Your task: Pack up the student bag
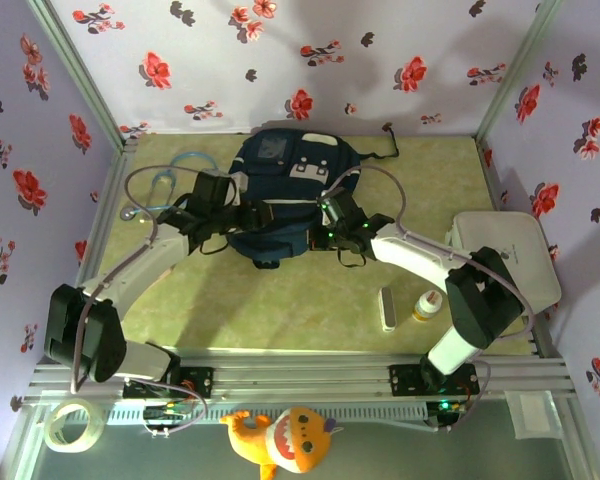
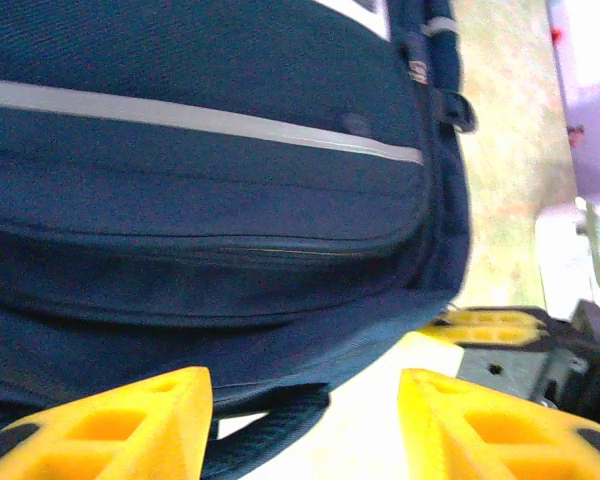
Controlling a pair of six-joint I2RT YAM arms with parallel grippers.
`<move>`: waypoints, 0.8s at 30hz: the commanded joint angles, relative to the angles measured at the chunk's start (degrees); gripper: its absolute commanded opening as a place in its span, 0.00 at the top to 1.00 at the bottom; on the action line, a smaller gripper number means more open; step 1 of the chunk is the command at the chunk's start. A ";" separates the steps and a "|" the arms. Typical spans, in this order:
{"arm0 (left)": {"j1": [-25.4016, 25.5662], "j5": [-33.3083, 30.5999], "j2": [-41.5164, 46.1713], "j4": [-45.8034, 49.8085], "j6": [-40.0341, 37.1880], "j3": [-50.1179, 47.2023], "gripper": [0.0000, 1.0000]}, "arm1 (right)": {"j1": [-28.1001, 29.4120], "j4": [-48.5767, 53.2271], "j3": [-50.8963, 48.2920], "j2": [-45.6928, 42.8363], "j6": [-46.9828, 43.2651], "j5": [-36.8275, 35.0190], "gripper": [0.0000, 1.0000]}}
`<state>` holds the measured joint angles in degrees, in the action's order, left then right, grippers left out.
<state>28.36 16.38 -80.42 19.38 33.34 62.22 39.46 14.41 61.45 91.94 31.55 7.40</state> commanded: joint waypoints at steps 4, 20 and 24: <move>2.20 5.96 -7.25 2.90 -13.29 6.79 0.50 | 0.00 -4.22 1.42 -0.65 -0.37 3.15 1.00; 3.11 14.58 -20.02 3.95 -19.04 12.67 0.63 | -0.08 -5.39 -0.09 -1.61 1.00 3.38 1.00; 3.13 12.76 -20.74 4.86 -19.45 13.06 0.76 | 0.00 -4.95 -0.24 -1.98 0.86 2.82 1.00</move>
<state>31.24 28.69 -99.88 22.24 15.77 73.54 39.46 13.08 61.04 91.94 32.10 9.26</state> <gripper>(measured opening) 0.252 0.068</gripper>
